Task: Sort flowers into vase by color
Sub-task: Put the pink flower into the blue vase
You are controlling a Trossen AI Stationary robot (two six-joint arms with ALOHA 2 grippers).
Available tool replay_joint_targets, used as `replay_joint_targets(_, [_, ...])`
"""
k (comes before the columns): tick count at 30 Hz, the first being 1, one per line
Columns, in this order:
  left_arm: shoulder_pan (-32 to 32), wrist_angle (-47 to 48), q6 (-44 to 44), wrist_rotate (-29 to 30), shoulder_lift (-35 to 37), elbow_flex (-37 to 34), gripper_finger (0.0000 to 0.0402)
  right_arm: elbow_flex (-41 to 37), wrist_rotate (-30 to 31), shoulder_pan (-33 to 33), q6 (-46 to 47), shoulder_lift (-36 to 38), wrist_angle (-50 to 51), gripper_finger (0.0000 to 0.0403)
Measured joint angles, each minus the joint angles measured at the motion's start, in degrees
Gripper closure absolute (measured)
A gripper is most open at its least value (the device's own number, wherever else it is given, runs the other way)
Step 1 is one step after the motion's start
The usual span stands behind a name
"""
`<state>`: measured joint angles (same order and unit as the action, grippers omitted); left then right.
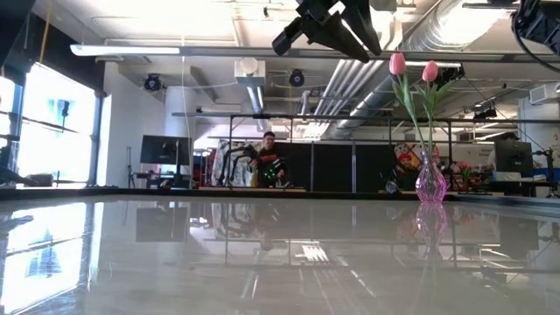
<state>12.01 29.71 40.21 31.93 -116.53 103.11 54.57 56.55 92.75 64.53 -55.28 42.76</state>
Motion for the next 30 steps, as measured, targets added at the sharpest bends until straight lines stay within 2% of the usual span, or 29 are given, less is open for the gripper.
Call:
replay_joint_targets(5, [0.0, -0.01, -1.41, -2.07, 0.0, 0.0, 0.0342, 0.0, -1.78, 0.0, 2.04, -1.76, 0.67, 0.0369])
replay_joint_targets(15, [0.15, -0.02, -1.45, -3.74, 0.0, 0.0, 0.0342, 0.13, -3.6, 0.0, 7.51, -0.89, -1.0, 0.0266])
replay_joint_targets(21, [0.26, -0.02, -1.43, -6.04, 0.0, 0.0, 0.0342, 0.18, -9.43, 0.0, 7.52, 1.5, -5.7, 0.0215])
replay_joint_targets(30, [0.59, -0.14, -1.34, -5.93, 0.0, 0.0, 0.0342, 0.22, -19.81, 0.0, 7.04, 4.44, -13.16, 0.0198])
